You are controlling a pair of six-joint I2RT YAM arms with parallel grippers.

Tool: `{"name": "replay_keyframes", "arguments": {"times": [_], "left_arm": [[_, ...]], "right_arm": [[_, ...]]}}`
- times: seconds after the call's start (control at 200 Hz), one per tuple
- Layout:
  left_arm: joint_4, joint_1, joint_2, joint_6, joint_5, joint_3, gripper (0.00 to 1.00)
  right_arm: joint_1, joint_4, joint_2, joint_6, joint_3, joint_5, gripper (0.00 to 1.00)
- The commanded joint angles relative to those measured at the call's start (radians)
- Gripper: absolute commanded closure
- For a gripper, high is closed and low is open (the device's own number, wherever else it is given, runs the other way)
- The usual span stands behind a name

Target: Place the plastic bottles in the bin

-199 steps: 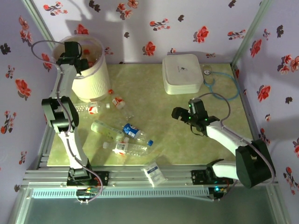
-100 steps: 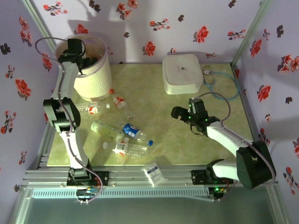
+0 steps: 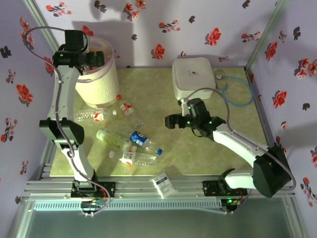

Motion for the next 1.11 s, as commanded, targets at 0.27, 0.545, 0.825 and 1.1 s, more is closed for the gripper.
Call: {"name": "replay_keyframes", "arguments": {"times": [0.27, 0.545, 0.825, 1.1], "left_arm": [[0.005, -0.136, -0.360, -0.086, -0.218, -0.265, 0.00], [0.222, -0.333, -0.663, -0.349, -0.161, -0.733, 0.00], [0.364, -0.343, -0.799, -0.569, 0.023, -1.084, 0.00], [0.464, -0.343, -0.764, -0.635, 0.037, -1.199, 0.00]], "right_arm": [[0.202, -0.218, 0.156, -0.219, 0.136, -0.068, 0.17], [0.265, -0.189, 0.320, -0.206, 0.214, -0.097, 0.22], [0.271, -0.234, 0.447, -0.212, 0.306, -0.093, 0.11], [0.286, -0.211, 0.414, -0.224, 0.282, -0.013, 0.09]]}}
